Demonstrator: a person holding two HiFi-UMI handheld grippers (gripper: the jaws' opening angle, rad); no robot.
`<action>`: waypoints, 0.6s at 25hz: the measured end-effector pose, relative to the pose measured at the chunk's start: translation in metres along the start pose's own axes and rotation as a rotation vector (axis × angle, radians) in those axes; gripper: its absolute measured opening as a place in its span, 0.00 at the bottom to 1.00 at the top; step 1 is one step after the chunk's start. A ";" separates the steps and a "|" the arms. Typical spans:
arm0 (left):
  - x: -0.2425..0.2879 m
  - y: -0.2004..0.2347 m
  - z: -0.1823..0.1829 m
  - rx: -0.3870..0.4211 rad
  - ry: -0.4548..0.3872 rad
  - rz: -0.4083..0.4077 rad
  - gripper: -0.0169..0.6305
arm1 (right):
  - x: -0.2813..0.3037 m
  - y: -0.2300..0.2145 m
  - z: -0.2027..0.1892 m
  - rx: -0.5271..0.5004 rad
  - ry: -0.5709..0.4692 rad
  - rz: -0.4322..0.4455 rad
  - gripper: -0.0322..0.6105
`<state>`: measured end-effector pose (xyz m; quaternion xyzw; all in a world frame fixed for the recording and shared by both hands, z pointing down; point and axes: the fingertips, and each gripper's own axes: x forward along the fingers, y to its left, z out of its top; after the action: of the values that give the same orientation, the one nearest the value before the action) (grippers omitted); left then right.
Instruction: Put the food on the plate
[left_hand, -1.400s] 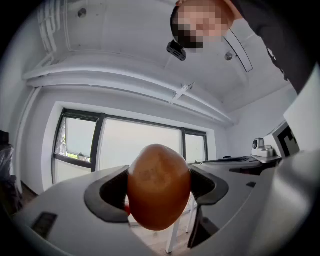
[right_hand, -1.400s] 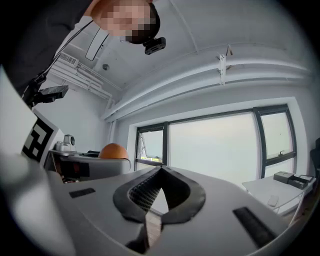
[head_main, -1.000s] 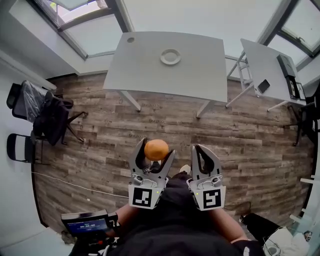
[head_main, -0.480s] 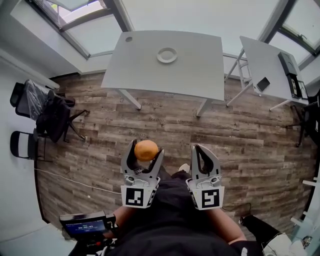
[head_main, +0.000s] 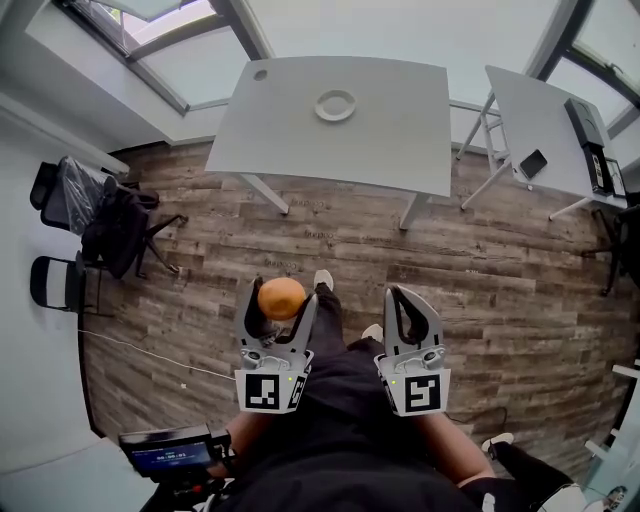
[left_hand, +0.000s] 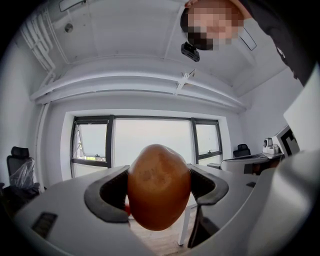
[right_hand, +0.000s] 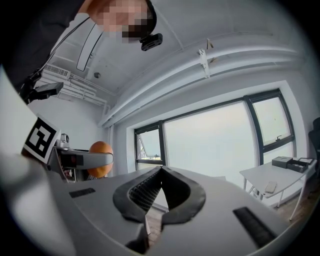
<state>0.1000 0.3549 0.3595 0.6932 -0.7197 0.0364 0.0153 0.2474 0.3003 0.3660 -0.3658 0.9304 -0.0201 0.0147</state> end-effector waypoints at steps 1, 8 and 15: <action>0.002 0.001 0.000 -0.002 -0.001 0.002 0.55 | 0.002 -0.001 -0.002 0.004 0.007 0.001 0.06; 0.034 0.002 -0.008 -0.031 -0.003 -0.068 0.55 | 0.022 -0.001 -0.004 0.011 0.006 0.027 0.06; 0.113 0.038 -0.010 -0.041 -0.016 -0.133 0.55 | 0.099 -0.023 -0.012 -0.012 0.022 -0.020 0.06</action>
<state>0.0577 0.2445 0.3768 0.7394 -0.6726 0.0152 0.0262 0.1904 0.2167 0.3775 -0.3747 0.9269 -0.0186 0.0021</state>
